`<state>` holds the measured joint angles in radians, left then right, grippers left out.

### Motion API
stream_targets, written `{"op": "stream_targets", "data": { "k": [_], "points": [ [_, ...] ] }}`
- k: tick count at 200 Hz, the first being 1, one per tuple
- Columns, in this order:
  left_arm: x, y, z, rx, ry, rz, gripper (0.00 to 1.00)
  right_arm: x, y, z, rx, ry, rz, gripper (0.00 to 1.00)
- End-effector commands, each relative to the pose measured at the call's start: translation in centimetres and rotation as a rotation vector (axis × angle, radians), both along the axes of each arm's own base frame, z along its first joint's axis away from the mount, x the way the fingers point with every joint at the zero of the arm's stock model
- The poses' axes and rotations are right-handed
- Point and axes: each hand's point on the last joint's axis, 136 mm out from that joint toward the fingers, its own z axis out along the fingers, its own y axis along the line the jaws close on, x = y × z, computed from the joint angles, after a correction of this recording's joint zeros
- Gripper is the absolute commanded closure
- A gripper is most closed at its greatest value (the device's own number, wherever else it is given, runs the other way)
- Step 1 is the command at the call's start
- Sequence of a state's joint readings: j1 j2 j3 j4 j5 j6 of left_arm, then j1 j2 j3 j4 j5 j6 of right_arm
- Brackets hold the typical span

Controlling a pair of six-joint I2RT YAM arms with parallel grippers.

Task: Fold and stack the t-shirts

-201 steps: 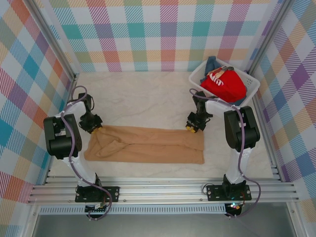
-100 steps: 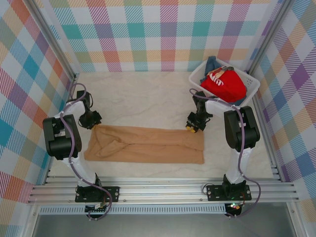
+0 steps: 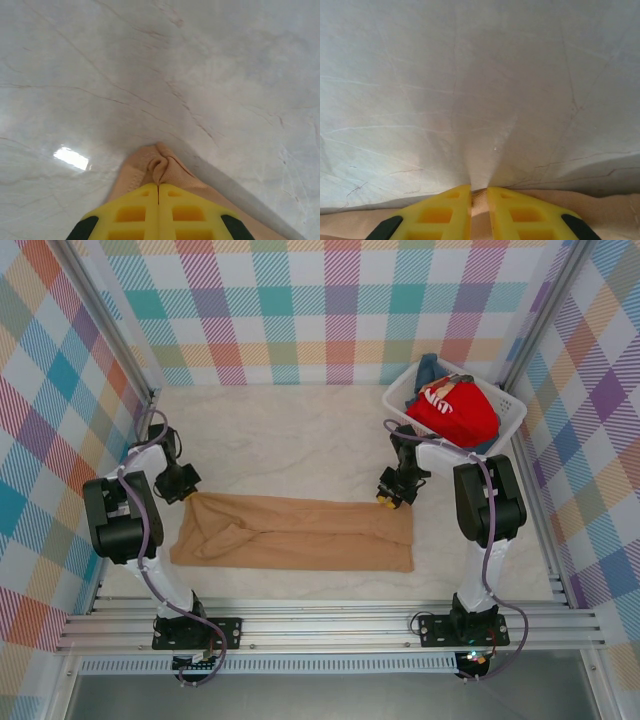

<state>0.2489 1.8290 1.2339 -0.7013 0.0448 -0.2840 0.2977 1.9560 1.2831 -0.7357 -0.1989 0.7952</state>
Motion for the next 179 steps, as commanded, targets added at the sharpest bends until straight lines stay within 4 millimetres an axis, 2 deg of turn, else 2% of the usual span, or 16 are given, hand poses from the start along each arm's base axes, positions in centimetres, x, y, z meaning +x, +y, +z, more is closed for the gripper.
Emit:
{"op": "stream_targets", "data": {
  "k": [1, 6, 19, 44, 58, 80, 94, 111, 121, 142, 166, 169, 179],
  "points": [
    [1.3, 0.8, 2.0, -0.039, -0.074, 0.037, 1.00, -0.7, -2.0, -2.6, -0.102, 0.048, 0.003, 0.82],
    [1.3, 1.7, 2.1, -0.051, -0.081, 0.066, 1.00, -0.7, -1.9, -2.6, -0.101, 0.048, 0.004, 0.81],
    [1.5, 2.1, 2.3, -0.077, -0.095, 0.091, 1.00, -0.6, -1.9, -2.6, -0.097, 0.041, 0.007, 0.82],
    [1.6, 1.8, 1.4, -0.148, -0.056, 0.101, 1.00, 0.0, -1.4, -2.1, -0.070, -0.001, 0.019, 0.79],
    [1.6, 1.6, 0.9, -0.165, -0.035, 0.100, 1.00, 0.8, -1.1, -0.9, -0.044, -0.068, 0.026, 0.75],
    [1.5, 1.7, 0.6, -0.166, -0.020, 0.108, 1.00, 2.0, -1.1, 2.4, -0.036, -0.186, 0.026, 0.68],
    [1.5, 1.8, 1.3, -0.152, -0.034, 0.118, 0.91, 2.1, -1.6, 4.3, -0.053, -0.228, 0.019, 0.65],
    [1.1, 2.2, 2.8, -0.107, -0.057, 0.140, 0.69, 1.3, -2.2, 5.4, -0.066, -0.240, -0.006, 0.65],
    [0.6, 2.1, 3.8, -0.090, -0.074, 0.157, 0.63, 0.5, -2.4, 5.4, -0.065, -0.233, -0.023, 0.66],
    [-0.7, 0.4, 4.7, -0.126, -0.080, 0.181, 0.63, -1.0, -2.3, 4.6, -0.035, -0.215, -0.051, 0.70],
    [-3.4, -1.7, 3.2, -0.177, 0.023, 0.207, 0.65, -1.6, -1.8, 2.9, -0.008, -0.162, -0.068, 0.78],
    [-3.6, -2.7, 2.9, -0.185, 0.042, 0.188, 0.65, -1.7, -1.7, 2.7, -0.009, -0.153, -0.071, 0.79],
    [-4.3, -3.7, 2.1, -0.213, 0.074, 0.190, 0.66, -1.7, -1.5, 2.1, -0.001, -0.130, -0.078, 0.80]
  ]
}}
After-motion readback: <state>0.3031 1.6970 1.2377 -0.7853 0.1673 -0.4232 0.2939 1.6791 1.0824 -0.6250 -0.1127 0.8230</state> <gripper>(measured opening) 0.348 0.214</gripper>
